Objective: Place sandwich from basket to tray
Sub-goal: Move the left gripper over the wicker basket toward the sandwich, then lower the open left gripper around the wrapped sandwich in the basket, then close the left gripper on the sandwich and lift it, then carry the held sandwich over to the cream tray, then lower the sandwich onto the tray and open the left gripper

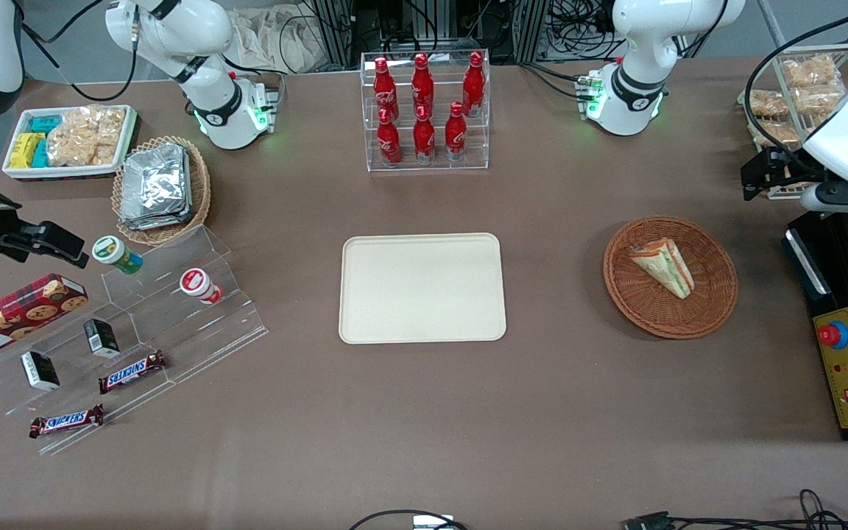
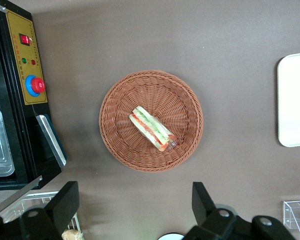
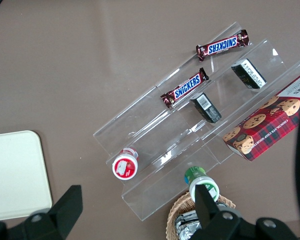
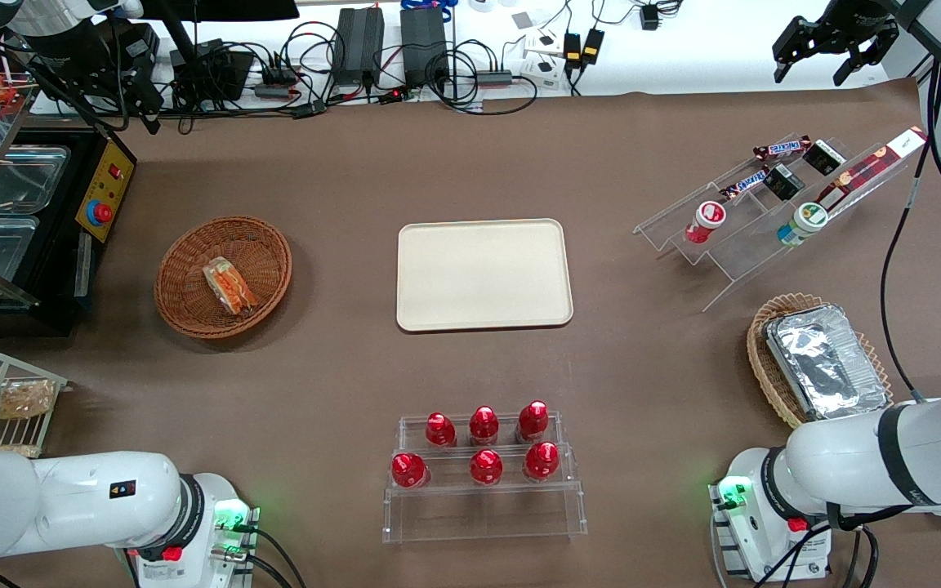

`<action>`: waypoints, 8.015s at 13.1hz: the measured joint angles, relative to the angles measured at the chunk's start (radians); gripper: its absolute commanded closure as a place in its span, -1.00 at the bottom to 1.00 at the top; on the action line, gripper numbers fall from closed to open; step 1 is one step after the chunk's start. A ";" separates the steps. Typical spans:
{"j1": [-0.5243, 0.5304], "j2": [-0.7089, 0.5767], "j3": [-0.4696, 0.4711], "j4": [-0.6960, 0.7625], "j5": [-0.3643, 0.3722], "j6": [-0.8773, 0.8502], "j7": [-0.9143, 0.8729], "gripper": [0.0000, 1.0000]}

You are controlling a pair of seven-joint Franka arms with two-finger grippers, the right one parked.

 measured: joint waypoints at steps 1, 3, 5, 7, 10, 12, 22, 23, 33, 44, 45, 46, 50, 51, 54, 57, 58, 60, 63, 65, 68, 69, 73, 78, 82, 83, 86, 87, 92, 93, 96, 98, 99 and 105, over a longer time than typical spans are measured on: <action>0.000 0.001 0.000 0.000 0.000 -0.006 0.000 -1.00; 0.000 0.005 0.001 0.000 -0.001 -0.023 0.000 -1.00; 0.001 0.014 0.010 0.000 -0.008 -0.023 0.000 -1.00; 0.002 0.031 0.029 -0.001 -0.013 -0.021 -0.005 -1.00; 0.002 0.082 0.037 -0.013 -0.017 0.012 -0.091 -1.00; 0.002 0.100 0.037 -0.067 -0.017 0.076 -0.137 -1.00; 0.001 0.046 0.035 -0.499 -0.018 0.526 -0.407 -1.00; 0.001 0.046 0.035 -0.522 -0.018 0.549 -0.433 -1.00; -0.002 0.099 0.030 -0.754 -0.018 0.856 -0.624 -1.00; -0.003 0.187 0.031 -0.831 -0.018 1.036 -0.659 -0.78; -0.003 0.194 0.031 -0.837 -0.018 1.049 -0.659 -0.27; -0.003 0.200 0.031 -0.840 -0.017 1.058 -0.659 0.46; -0.003 0.210 0.031 -0.842 -0.008 1.066 -0.659 1.00; -0.003 0.209 0.031 -0.842 -0.006 1.066 -0.659 1.00; -0.003 0.188 0.031 -0.831 -0.004 1.030 -0.655 1.00; -0.003 0.101 0.022 -0.749 -0.002 0.849 -0.621 1.00; -0.004 0.073 0.007 -0.708 -0.002 0.787 -0.612 1.00; -0.008 0.043 -0.040 -0.615 -0.002 0.671 -0.592 1.00; -0.012 0.041 -0.128 -0.491 -0.002 0.564 -0.560 1.00; -0.013 0.043 -0.201 -0.467 -0.002 0.559 -0.554 1.00; -0.019 0.057 -0.297 -0.447 -0.002 0.559 -0.554 1.00; -0.020 0.064 -0.319 -0.443 -0.002 0.560 -0.555 1.00; -0.021 0.116 -0.387 -0.410 -0.002 0.566 -0.574 1.00; -0.125 0.252 -0.422 -0.329 0.088 0.620 -0.579 0.93; -0.223 0.404 -0.423 -0.241 0.144 0.624 -0.589 0.92; -0.236 0.438 -0.423 -0.225 0.147 0.629 -0.589 0.92; -0.268 0.543 -0.422 -0.184 0.179 0.654 -0.621 0.92; -0.274 0.579 -0.422 -0.167 0.208 0.656 -0.645 0.92; -0.283 0.712 -0.426 -0.113 0.287 0.678 -0.727 0.91; -0.289 0.723 -0.429 -0.111 0.290 0.682 -0.731 0.86; -0.343 0.736 -0.429 -0.107 0.302 0.683 -0.772 0.71; -0.352 0.739 -0.427 -0.107 0.306 0.683 -0.782 0.53; -0.352 0.740 -0.424 -0.107 0.306 0.683 -0.783 0.37; -0.352 0.753 -0.419 -0.107 0.307 0.683 -0.826 -1.00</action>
